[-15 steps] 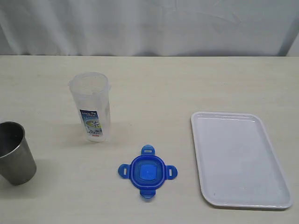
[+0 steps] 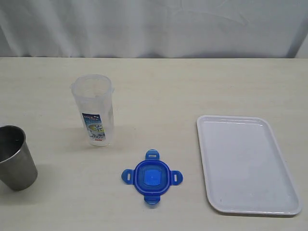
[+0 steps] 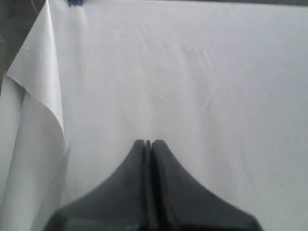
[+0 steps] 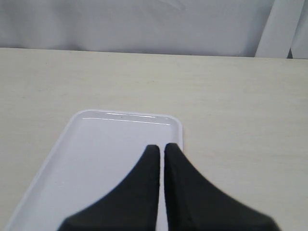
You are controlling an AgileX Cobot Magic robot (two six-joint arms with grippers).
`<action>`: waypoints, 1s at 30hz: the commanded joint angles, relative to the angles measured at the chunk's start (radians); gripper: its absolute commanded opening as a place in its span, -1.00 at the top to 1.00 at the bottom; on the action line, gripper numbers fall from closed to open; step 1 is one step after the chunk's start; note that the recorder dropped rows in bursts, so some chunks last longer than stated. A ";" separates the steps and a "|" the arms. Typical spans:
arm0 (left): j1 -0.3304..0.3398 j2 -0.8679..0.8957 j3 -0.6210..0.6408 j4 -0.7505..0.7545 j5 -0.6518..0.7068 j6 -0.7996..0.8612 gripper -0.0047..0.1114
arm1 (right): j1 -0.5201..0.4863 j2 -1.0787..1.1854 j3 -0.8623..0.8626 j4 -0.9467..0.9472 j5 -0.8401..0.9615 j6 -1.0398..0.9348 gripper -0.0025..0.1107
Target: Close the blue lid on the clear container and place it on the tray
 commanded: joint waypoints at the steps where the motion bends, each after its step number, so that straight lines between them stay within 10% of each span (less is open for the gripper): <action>1: 0.002 -0.001 0.003 0.007 -0.109 -0.112 0.92 | -0.003 -0.004 0.004 -0.005 -0.001 0.000 0.89; 7: 0.002 -0.001 0.003 0.112 -0.097 -0.110 0.52 | -0.003 -0.004 0.004 -0.005 -0.001 0.000 0.89; 12: 0.002 -0.001 0.003 0.152 -0.124 -0.085 -0.87 | -0.003 -0.004 0.004 -0.005 -0.001 0.000 0.89; 19: 0.002 0.040 0.003 0.007 -0.040 -0.099 -0.89 | -0.003 -0.004 0.004 -0.005 -0.001 0.000 0.89; 30: 0.002 0.813 -0.112 -0.004 -0.158 -0.038 -0.89 | -0.003 -0.004 0.004 -0.005 -0.001 0.000 0.89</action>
